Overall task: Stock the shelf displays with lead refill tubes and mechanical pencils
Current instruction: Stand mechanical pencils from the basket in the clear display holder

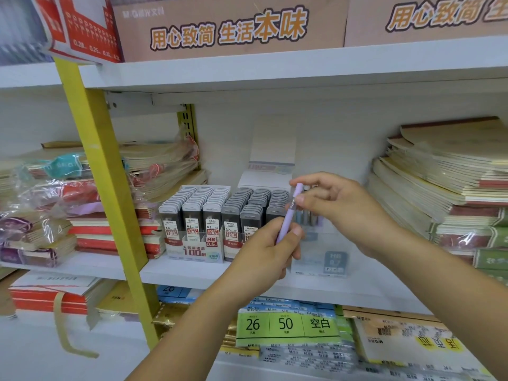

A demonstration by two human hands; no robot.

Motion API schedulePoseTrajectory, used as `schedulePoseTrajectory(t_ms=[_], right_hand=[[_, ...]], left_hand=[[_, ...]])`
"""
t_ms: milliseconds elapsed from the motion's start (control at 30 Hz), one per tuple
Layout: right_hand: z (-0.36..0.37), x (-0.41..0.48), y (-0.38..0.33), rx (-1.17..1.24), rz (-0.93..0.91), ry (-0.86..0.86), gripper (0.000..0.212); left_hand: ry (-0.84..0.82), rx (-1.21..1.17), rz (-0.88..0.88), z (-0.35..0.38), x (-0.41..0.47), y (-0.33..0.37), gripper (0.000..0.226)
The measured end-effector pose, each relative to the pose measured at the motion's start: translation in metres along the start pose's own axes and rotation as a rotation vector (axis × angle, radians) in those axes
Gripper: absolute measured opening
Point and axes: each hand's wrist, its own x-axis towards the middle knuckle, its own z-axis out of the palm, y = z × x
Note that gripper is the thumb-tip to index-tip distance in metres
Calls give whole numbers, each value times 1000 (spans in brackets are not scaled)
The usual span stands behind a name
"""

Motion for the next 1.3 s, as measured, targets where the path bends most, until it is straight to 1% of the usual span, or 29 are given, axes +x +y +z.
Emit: schedulePoseTrajectory(t_ms=[33,67,100,133,167,200,233,267,333,367,433,500,600,767,867,933,1000,1067,1100,1167,1233,1300], right_hand=[[-4,2,-1,71,-15,84,18],[-10,3,-3,131,-43,200,17],[-20,6,-4,162,-86,324,18],[-29,9,-5,138,-133,414,21],[-38,11,-4,56,-175,454,22],[-45,14,-2,-68,-200,451,21],[-49,16,3,-214,-206,414,19],[-52,19,9,-361,-201,362,15],[-51,22,19,-605,-215,275,13],[-50,23,23,-684,-228,243,14],[-47,22,30,-767,-242,195,15],[-45,21,34,-798,-239,163,14],[-43,20,35,-770,-224,149,14],[-40,20,36,-768,-211,143,19],[-42,25,40,-779,-182,168,21],[-45,29,46,-884,-173,216,14],[-46,32,46,-910,-100,236,15],[-46,28,40,-884,-18,207,24],[-46,23,37,-881,-6,202,30],[-44,4,30,-824,-45,264,37],[-35,-27,24,-667,-143,368,31],[-16,-67,25,-500,-235,411,24]], left_hand=[[50,52,30,1,1,0,11],[131,140,83,1,1,-3,21],[244,277,176,-1,0,-6,35],[370,475,295,-4,0,-6,46],[458,679,417,-8,0,-6,53],[484,833,507,-12,1,-6,56],[450,946,546,-14,3,-8,57],[382,1034,545,-16,6,-10,59],[265,1136,476,-16,11,-15,61],[246,1163,460,-16,12,-19,59],[243,1186,461,-16,13,-22,55],[272,1190,485,-15,14,-24,52],[315,1201,501,-14,16,-25,49],[324,1204,498,-13,17,-27,48],[334,1208,516,-14,18,-29,48],[326,1205,516,-14,18,-29,48],[311,1205,495,-15,18,-25,49],[304,1191,483,-13,15,-21,50],[314,1175,490,-12,12,-19,51],[350,1140,531,-9,-1,-19,50],[405,1053,608,-5,-22,-31,43],[433,950,677,1,-51,-59,35]])
